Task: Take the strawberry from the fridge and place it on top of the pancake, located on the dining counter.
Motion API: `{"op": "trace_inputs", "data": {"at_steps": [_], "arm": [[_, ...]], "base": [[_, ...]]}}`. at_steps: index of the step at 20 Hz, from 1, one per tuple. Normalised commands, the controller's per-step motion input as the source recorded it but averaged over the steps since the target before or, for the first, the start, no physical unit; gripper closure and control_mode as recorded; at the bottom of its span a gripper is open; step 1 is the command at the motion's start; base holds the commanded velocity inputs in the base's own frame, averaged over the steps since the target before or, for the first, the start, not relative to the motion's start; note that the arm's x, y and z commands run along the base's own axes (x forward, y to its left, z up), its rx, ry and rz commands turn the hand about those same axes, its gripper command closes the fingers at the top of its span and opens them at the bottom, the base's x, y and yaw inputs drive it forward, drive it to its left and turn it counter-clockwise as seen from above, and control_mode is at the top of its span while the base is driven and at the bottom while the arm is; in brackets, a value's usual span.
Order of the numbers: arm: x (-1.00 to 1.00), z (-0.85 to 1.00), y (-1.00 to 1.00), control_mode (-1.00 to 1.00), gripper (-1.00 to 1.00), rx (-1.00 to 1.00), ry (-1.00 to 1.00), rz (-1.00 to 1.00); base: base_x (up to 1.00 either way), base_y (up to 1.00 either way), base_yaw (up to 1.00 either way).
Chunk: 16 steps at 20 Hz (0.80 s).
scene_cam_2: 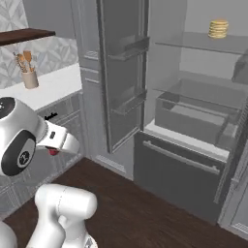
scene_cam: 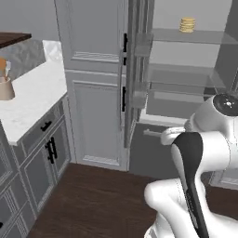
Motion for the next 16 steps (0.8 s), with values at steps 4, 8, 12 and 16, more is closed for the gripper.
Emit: {"op": "trace_inputs", "data": {"at_steps": [4,8,12,16], "arm": [[0.0,0.0,0.0,1.0,1.0,0.0,0.0,0.0],[0.0,0.0,0.0,1.0,1.0,0.0,0.0,0.0],[0.0,0.0,0.0,1.0,1.0,0.0,0.0,0.0],[0.0,0.0,0.0,1.0,1.0,0.0,0.0,0.0]], "base": [[-0.34,0.4,0.97],[-0.35,0.38,0.97],[-0.46,0.34,0.94],[-0.73,0.51,0.82]]}}
